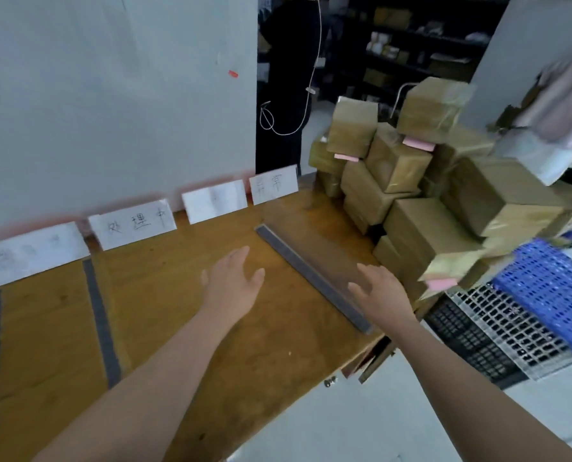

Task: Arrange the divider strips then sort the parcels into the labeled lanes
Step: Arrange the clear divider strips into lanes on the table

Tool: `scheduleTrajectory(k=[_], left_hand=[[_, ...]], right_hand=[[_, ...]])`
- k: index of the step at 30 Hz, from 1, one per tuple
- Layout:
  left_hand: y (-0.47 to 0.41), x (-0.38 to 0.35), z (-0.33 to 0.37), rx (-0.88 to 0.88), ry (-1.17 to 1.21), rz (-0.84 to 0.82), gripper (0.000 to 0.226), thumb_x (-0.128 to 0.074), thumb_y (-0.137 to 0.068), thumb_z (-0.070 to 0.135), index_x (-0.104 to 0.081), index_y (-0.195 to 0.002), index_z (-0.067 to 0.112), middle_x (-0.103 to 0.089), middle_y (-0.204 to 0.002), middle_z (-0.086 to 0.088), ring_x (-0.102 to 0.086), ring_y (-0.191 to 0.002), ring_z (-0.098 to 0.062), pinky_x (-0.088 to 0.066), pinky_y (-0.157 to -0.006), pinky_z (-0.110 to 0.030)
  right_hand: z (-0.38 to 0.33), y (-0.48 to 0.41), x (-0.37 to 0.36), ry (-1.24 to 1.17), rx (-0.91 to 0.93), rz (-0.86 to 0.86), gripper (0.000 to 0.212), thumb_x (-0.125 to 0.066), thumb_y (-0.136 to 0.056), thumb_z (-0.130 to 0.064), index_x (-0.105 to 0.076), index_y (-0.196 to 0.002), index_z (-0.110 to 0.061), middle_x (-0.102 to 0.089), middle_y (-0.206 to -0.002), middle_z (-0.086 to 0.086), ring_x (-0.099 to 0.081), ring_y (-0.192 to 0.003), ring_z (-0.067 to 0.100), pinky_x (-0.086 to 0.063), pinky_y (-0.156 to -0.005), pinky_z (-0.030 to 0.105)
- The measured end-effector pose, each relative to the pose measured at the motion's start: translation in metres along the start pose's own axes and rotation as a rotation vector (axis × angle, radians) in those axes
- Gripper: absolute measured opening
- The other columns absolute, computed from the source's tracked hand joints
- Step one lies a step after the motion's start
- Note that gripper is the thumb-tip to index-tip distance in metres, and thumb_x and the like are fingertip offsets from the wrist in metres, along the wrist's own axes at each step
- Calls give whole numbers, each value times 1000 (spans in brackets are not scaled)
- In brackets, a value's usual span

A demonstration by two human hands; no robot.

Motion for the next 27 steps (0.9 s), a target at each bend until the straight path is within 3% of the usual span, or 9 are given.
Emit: scheduleTrajectory(k=[7, 11, 18, 27], left_hand=[[-36, -70, 69, -43, -34, -71, 57, -44, -99, 49, -32, -150, 26, -36, -156, 1, -34, -143, -23, -25, -117, -54], [-60, -99, 86, -174, -113, -131, 59, -41, -100, 48, -29, -152, 25, -34, -158, 0, -31, -145, -21, -30, -116, -50], [-106, -145, 102, -318, -326, -336, 61, -28, -103, 46, -1, -156, 34, 5, -165, -1, 5, -151, -27, -8, -121, -54], [-115, -154, 85, -475, -495, -401, 57, -24, -106, 36, 5, -155, 36, 12, -165, 1, 9, -151, -26, -4, -121, -55]], right_hand=[[72, -26, -1, 15, 3, -49, 52, -47, -98, -40, -41, -145, -19, -41, -151, 4, -29, -143, 22, -24, -117, 40], [84, -39, -15, 25, 33, -115, 51, -43, -100, -40, -39, -147, -21, -38, -153, 2, -27, -143, 20, -23, -118, 40], [97, -48, -29, -63, 63, -176, 46, -40, -102, -37, -39, -147, -28, -33, -155, -3, -29, -142, 15, -22, -114, 30], [96, -50, -26, -167, 38, -174, 41, -42, -102, -34, -46, -142, -31, -37, -153, -4, -35, -139, 15, -27, -114, 34]])
Point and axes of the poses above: each hand's wrist, its own y-axis away from the middle knuckle, its own x-axis out of the back of the hand, z = x × y, the point moved 3 cm from there along -y, towards the middle knuckle
